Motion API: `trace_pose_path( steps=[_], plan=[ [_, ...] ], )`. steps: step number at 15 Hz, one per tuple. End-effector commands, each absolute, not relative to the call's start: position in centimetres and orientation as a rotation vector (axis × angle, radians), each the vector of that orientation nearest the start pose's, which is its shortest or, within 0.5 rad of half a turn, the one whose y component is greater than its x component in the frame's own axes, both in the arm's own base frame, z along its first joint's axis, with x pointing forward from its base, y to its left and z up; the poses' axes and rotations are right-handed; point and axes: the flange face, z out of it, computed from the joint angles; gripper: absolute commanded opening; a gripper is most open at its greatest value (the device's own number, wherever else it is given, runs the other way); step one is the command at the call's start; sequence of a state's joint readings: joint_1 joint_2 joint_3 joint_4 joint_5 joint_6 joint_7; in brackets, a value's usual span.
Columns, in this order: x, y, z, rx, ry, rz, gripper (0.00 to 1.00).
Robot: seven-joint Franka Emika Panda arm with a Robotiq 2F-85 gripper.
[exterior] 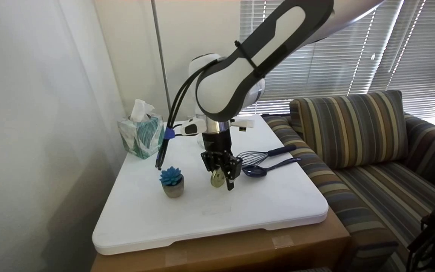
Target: Move the lid away from the bottle
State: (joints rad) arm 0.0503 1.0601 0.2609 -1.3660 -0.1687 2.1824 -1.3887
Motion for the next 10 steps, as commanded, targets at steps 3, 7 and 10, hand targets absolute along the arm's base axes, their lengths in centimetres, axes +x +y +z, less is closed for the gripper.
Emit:
trace_pose_path(
  steps=[3, 7, 10],
  plan=[
    [67.69, 17.29, 5.97, 2.140, 2.549, -0.238, 0.91],
    [67.59, 17.17, 5.98, 2.120, 2.534, -0.270, 0.70],
    [67.34, 17.24, 6.54, 2.091, 2.550, -0.305, 0.67]
  ],
)
